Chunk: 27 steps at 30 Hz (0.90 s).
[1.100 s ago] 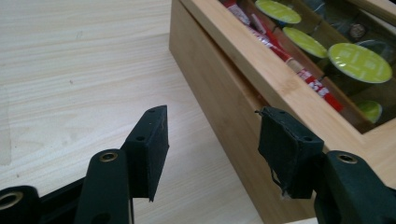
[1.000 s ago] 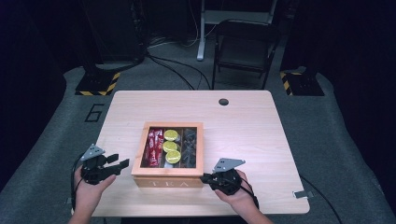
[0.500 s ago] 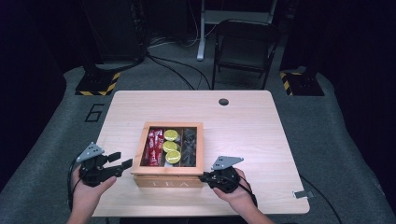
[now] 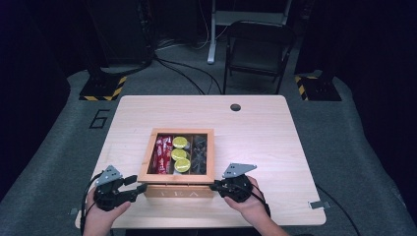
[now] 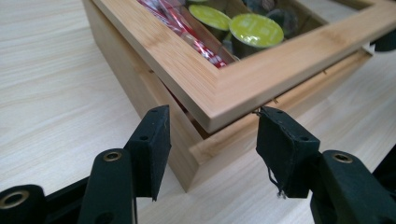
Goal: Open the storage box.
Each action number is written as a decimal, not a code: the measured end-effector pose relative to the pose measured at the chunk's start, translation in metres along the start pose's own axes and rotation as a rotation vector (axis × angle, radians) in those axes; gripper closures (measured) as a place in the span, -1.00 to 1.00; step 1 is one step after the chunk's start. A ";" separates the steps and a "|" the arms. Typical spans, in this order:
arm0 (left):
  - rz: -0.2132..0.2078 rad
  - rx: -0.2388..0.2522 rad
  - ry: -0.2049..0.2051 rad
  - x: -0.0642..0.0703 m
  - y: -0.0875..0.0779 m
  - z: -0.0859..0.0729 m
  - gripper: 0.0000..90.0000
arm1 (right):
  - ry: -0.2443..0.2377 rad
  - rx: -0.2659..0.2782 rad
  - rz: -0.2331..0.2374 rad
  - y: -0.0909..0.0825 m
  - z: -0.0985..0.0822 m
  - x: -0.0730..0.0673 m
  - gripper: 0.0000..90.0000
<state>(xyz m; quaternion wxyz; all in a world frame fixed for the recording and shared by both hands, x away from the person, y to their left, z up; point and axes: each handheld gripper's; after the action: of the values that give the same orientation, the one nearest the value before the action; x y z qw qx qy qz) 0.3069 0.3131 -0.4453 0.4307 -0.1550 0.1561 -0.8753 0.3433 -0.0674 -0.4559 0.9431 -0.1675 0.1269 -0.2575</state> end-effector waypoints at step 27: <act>0.063 0.016 0.042 0.008 0.009 0.017 -0.06 | -0.029 0.063 -0.043 -0.004 0.009 0.003 0.51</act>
<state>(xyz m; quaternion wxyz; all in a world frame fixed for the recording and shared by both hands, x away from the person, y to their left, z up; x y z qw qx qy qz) 0.3155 0.2986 -0.4321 0.4560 -0.1282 0.1630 -0.8655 0.3473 -0.0698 -0.4466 0.9440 -0.1442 0.1014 -0.2789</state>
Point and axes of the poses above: each handheld gripper's, and its own axes: y roughly forward along the jaws, z roughly out of its top, x roughly to its right, and after that the axes turned 13 degrees about x, right-handed
